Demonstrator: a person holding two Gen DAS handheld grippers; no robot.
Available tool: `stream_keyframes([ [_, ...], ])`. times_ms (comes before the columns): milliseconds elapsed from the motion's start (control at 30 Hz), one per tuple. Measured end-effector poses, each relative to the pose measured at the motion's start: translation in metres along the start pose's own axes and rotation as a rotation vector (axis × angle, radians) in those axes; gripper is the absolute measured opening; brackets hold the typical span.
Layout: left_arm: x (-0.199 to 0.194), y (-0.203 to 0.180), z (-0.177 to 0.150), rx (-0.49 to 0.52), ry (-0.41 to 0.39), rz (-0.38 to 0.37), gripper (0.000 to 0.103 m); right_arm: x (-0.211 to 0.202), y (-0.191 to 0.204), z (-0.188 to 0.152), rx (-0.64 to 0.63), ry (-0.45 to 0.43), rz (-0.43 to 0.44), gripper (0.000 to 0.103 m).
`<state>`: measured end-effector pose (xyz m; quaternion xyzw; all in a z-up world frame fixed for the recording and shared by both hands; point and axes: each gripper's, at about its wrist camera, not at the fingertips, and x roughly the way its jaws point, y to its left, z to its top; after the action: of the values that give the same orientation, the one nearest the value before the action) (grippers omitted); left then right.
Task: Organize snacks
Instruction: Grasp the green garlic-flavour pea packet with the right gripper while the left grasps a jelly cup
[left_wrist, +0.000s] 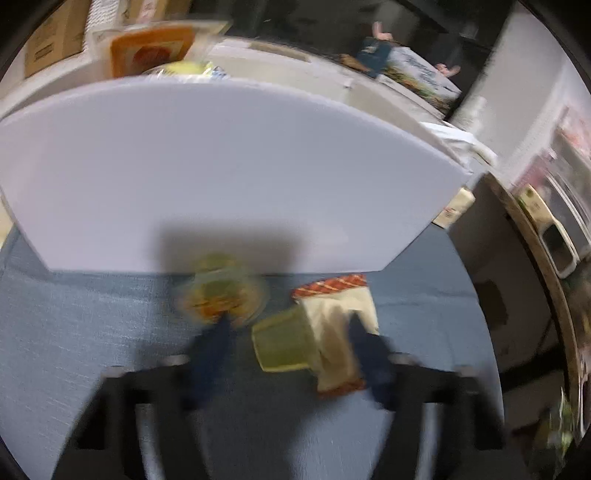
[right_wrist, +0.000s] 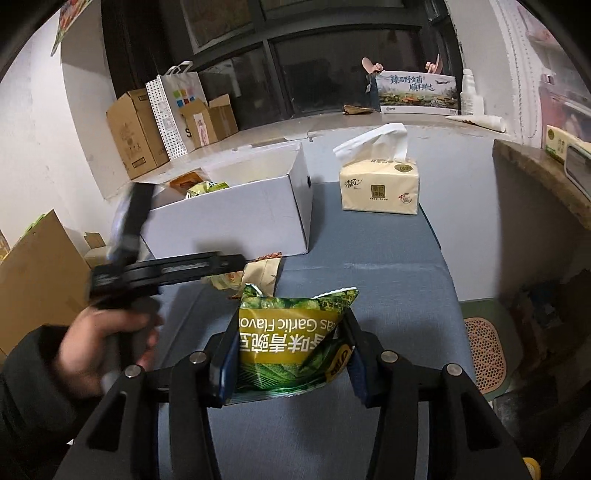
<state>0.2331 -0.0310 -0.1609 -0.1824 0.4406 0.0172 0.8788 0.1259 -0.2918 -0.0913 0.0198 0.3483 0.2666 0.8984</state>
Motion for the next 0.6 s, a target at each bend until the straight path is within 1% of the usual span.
stream_keyframes([
  [100,-0.003,-0.004,-0.007,0.048,-0.029,-0.002,0.034,-0.001,-0.001,-0.003,0.003,0.0,0.007,0.053],
  [167,-0.01,-0.004,-0.013,0.059,-0.042,-0.015,0.034,-0.003,-0.002,-0.004,0.002,-0.006,0.008,0.053],
  [300,-0.041,0.005,-0.021,0.068,-0.098,-0.066,0.034,-0.002,0.0,-0.006,0.004,-0.004,0.013,0.053],
  [333,-0.055,0.007,-0.024,0.076,-0.127,-0.084,0.034,-0.001,0.0,-0.006,0.004,-0.005,0.015,0.053],
  [467,-0.106,0.018,-0.019,0.095,-0.235,-0.115,0.034,0.0,0.009,0.0,-0.011,-0.026,0.043,0.053],
  [533,-0.132,0.026,-0.007,0.098,-0.298,-0.113,0.034,0.002,0.016,0.008,-0.021,-0.035,0.064,0.053],
  [600,-0.148,0.033,0.011,0.094,-0.342,-0.111,0.034,0.006,0.026,0.025,-0.039,-0.052,0.093,0.053],
])
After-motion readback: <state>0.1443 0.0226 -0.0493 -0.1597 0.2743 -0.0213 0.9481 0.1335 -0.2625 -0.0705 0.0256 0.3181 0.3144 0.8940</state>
